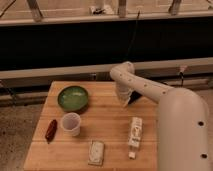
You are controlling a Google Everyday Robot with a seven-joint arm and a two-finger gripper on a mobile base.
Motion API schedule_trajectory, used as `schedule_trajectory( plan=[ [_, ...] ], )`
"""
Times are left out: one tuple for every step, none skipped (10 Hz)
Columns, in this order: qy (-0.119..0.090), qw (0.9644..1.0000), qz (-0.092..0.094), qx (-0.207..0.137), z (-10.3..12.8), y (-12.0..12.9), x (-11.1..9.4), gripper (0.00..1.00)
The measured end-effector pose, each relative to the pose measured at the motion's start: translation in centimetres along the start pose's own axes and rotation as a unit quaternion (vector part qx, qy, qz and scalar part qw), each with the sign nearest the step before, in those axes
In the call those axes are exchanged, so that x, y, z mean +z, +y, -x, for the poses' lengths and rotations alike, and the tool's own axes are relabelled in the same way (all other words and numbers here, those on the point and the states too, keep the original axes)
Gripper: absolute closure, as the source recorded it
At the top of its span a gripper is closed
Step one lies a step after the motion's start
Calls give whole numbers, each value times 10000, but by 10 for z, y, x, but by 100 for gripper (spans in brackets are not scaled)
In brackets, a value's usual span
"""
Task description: Push the eraser across the table
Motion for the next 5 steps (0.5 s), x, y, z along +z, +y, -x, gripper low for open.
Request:
schedule_trajectory(
  plan=[
    [-56,9999,-44,74,-5,3,1,100],
    [-116,9998,-118,133,-10,4,1,100],
    [-169,9996,-167,160,-12,3,2,100],
    [-256,9992,-244,202,-15,4,3,100],
    [-330,9987,-299,232,-18,5,5,100]
  ],
)
